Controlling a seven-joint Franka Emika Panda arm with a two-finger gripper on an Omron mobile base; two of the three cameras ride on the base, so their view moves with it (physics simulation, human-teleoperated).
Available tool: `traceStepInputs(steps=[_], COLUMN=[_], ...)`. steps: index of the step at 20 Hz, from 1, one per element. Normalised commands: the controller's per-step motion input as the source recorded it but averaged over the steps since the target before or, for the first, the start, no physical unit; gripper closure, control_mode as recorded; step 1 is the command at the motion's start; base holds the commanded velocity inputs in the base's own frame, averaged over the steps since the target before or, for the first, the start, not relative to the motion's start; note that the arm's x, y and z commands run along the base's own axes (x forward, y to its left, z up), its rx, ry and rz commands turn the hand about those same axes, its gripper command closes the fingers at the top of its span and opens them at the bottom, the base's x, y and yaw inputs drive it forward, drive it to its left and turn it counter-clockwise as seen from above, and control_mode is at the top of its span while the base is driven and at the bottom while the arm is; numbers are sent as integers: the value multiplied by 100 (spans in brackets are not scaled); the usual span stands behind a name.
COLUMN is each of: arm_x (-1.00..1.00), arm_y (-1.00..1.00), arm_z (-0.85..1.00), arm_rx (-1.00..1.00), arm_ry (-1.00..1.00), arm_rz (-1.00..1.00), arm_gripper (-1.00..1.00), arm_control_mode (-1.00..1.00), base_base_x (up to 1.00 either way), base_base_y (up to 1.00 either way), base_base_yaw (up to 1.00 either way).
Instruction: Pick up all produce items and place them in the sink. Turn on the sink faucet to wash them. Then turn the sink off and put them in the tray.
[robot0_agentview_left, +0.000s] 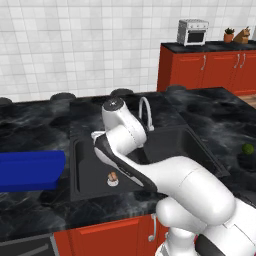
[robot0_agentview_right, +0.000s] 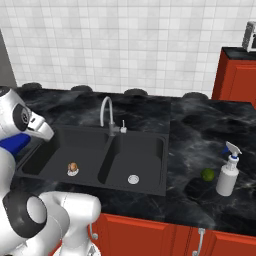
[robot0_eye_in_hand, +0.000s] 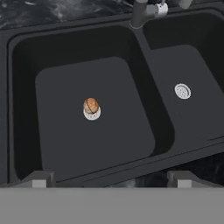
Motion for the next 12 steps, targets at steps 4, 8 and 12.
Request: traceStepInputs(steps=[4,8,12], arm_x=[-20,-19,-14], arm_y=[-30,-39,-40], arm_z=[0,0,0], arm_rx=[0,0,0], arm_ry=[14,15,14], arm_rz=[0,0,0], arm_gripper=[-100,-100,-100], arm_control_mode=[-100,-100,-100], base_base_x=[0,0,0], base_base_y=[0,0,0], base_base_yaw=[0,0,0])
